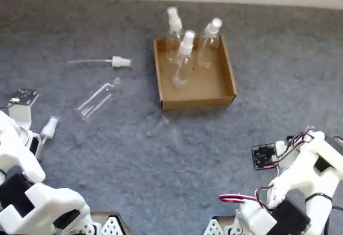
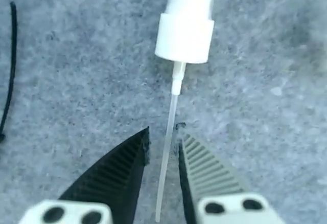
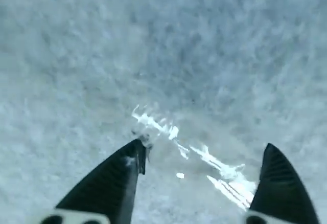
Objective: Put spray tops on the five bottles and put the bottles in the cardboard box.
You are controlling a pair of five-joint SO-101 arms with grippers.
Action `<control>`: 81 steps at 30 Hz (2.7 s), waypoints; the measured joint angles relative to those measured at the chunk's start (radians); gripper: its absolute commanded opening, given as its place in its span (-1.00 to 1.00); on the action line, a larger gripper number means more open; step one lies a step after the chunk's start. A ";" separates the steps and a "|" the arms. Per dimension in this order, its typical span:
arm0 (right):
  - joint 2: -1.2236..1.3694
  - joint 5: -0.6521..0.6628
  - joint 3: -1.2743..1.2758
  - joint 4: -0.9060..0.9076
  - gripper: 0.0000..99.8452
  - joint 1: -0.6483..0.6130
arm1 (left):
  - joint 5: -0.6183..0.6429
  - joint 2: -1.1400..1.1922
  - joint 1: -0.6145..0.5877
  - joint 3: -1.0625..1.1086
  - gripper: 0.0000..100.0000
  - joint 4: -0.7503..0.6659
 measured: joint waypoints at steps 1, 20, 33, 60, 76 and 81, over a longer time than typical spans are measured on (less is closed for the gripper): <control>0.000 -0.044 0.005 -0.002 -0.55 0.000 | 0.000 0.000 0.003 0.000 -0.82 0.000; 0.000 -1.409 0.003 -0.005 -0.86 -0.245 | 0.157 -0.006 0.305 0.000 -0.82 0.074; 0.121 -1.941 -0.206 0.124 -0.86 -0.279 | 0.219 -0.006 0.367 -0.075 -0.55 0.176; 0.279 -1.961 -0.356 0.183 -0.68 -0.282 | 0.466 -0.006 0.261 -0.199 -0.55 0.118; 0.279 -1.961 -0.356 0.209 -0.68 -0.292 | 0.509 -0.169 0.233 0.041 -0.54 -0.219; 0.279 -1.961 -0.356 0.239 -0.68 -0.331 | 0.643 -0.169 0.245 0.029 -0.55 -0.232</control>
